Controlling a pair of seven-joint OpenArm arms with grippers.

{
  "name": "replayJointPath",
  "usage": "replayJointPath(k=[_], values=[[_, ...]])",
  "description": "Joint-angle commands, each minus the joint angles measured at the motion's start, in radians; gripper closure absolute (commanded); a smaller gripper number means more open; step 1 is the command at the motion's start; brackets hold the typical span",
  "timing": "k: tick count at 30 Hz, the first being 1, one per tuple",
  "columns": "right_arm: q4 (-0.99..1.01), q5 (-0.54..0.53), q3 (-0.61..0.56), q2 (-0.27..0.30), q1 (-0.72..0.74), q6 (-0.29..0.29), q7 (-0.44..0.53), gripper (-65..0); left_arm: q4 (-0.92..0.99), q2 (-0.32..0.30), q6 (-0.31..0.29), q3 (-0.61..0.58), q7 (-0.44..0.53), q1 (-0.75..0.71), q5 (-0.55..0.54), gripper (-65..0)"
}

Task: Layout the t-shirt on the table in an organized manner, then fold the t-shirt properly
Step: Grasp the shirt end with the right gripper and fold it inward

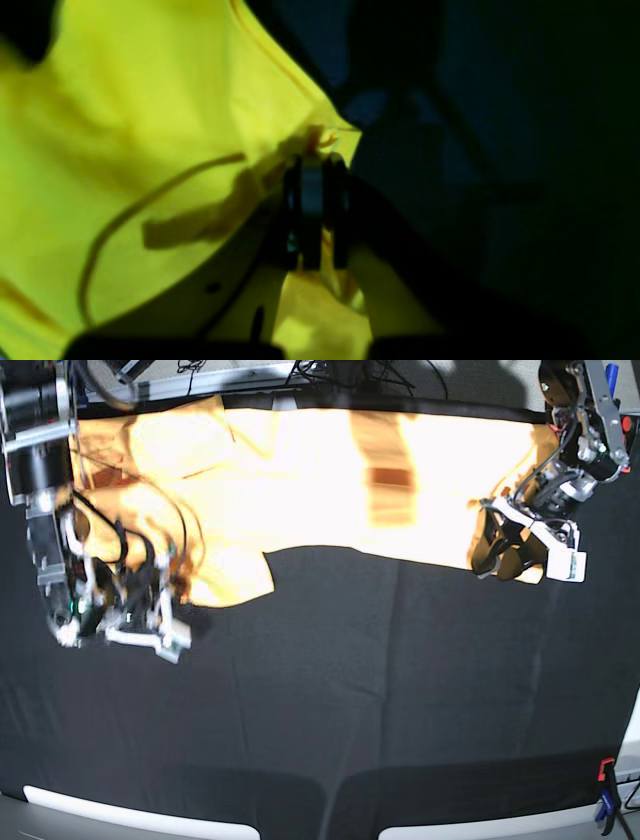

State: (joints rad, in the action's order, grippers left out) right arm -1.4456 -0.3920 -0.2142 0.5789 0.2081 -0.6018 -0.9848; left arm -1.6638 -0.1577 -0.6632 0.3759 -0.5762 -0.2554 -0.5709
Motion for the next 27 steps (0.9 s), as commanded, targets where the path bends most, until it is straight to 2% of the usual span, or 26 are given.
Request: replayJointPath(k=[1,5,12,27], values=[[-0.071,-0.025,0.021,0.031,-0.003,0.012,0.016,0.0,-0.019,-0.006,-0.010,0.003,0.028,0.009,-0.020,-25.6],[-0.284,-0.046,0.059,0.055,-0.127,0.047,0.014,0.0,-0.019,-0.006,-0.010,0.003,0.028,0.009,-0.020,-25.6],[-0.560,-0.046,0.135,0.034,-0.318,0.051,-0.002,0.0,-0.019,-0.006,-0.010,0.003,0.028,0.009,-0.020,-25.6],[-0.790,-0.058,0.140,0.027,-0.633,0.051,0.001,0.0,-0.019,-0.007,-0.010,0.003,0.028,0.009,-0.020,-25.6]])
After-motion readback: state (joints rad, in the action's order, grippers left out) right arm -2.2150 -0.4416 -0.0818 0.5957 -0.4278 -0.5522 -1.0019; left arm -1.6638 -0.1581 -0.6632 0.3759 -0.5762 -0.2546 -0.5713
